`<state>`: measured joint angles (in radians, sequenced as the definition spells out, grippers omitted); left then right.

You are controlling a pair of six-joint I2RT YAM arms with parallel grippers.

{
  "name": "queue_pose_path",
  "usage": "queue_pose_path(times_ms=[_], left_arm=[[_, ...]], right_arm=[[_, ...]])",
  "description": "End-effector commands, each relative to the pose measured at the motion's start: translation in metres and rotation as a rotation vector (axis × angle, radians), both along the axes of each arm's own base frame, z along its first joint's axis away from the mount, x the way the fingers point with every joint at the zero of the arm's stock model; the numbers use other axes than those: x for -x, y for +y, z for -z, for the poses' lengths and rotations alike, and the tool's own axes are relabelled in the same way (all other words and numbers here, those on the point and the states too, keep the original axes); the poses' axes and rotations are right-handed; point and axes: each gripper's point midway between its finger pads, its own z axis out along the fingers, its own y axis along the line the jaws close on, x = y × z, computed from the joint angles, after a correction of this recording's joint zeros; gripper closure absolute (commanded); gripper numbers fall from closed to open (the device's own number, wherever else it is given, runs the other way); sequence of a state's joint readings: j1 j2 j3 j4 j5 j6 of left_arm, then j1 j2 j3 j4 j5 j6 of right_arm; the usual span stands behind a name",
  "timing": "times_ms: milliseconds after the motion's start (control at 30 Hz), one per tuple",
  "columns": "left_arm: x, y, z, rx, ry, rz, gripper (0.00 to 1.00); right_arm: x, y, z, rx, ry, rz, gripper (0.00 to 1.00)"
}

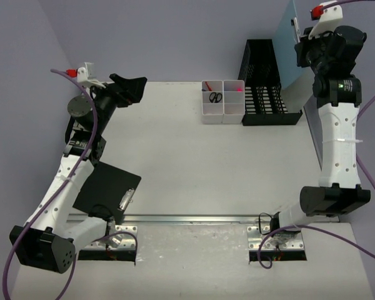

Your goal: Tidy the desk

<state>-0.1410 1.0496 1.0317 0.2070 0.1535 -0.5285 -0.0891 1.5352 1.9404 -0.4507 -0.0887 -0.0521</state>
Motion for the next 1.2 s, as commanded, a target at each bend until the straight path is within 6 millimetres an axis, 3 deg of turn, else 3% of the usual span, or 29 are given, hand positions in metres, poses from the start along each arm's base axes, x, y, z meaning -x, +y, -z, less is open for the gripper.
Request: queue_pose_path(times_ms=[0,400,800,1167], left_arm=[[0.001,0.001,-0.012,0.001,-0.054,0.007,0.00],[-0.003,0.000,-0.005,-0.004,-0.038,0.008,0.00],[-0.009,-0.001,0.006,-0.008,-0.017,0.009,0.00],[-0.011,0.003,0.024,-0.031,0.024,-0.012,0.00]], right_arm=[[0.005,-0.002,-0.022,-0.002,-0.076,0.014,0.99],[-0.025,-0.012,0.023,-0.008,0.007,0.051,0.99],[-0.053,-0.018,0.052,-0.046,0.059,0.059,0.99],[-0.075,-0.035,0.090,-0.183,0.160,0.100,0.99]])
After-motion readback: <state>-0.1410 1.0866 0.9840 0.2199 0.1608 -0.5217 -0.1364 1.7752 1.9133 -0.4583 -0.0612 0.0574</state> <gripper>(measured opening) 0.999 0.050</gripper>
